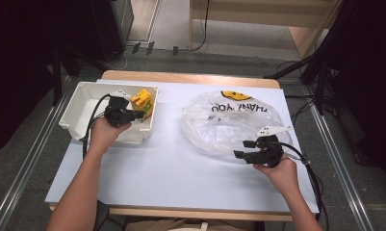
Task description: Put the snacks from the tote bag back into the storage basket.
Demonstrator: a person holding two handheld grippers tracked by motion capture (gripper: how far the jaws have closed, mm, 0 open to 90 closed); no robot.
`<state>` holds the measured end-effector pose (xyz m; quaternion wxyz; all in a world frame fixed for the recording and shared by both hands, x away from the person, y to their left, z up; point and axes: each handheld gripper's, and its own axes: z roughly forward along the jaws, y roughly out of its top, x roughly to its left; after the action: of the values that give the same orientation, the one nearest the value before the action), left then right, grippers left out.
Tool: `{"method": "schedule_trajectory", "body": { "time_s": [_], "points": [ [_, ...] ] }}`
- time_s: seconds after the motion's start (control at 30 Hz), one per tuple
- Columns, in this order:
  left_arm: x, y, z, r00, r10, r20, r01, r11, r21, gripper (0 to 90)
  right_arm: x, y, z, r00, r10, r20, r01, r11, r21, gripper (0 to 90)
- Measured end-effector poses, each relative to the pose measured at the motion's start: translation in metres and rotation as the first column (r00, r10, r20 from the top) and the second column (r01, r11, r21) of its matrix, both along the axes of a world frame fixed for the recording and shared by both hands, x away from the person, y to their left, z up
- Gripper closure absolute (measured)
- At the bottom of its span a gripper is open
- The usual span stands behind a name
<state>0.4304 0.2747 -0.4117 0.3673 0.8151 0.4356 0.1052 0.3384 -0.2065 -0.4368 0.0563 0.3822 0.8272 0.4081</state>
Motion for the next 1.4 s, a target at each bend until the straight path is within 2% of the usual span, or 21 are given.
{"method": "schedule_trajectory", "body": {
  "time_s": [0.17,0.3,0.8,0.97,1.13,1.4],
  "points": [
    [0.004,0.003,-0.007,0.9996,0.015,-0.026,-0.015,0.9998,-0.015,90.0,0.0,0.0,-0.001,1.0,-0.005,-0.006,0.005,1.0,-0.005,39.4],
    [0.005,0.001,-0.009,0.9997,0.012,-0.021,-0.012,0.9999,0.005,90.0,0.001,0.0,-0.001,0.9999,-0.007,-0.01,0.007,1.0,-0.004,39.4],
    [0.011,0.009,-0.014,0.9981,0.044,-0.042,-0.044,0.999,-0.001,90.0,0.001,0.0,-0.001,0.9999,-0.008,-0.009,0.008,1.0,-0.002,39.4],
    [0.013,0.012,-0.016,0.9973,0.063,-0.038,-0.063,0.998,0.001,90.0,0.001,0.0,-0.001,0.9999,-0.009,-0.009,0.009,1.0,-0.001,39.4],
    [0.016,0.019,-0.017,0.9947,0.092,-0.045,-0.093,0.9955,-0.02,90.0,0.001,0.001,-0.001,0.9999,-0.006,-0.009,0.006,1.0,0.0,39.4],
    [0.021,0.024,-0.021,0.9884,0.144,-0.048,-0.146,0.989,-0.027,90.0,0.001,0.001,-0.001,0.9999,-0.006,-0.011,0.006,1.0,-0.001,39.4]
  ]
}}
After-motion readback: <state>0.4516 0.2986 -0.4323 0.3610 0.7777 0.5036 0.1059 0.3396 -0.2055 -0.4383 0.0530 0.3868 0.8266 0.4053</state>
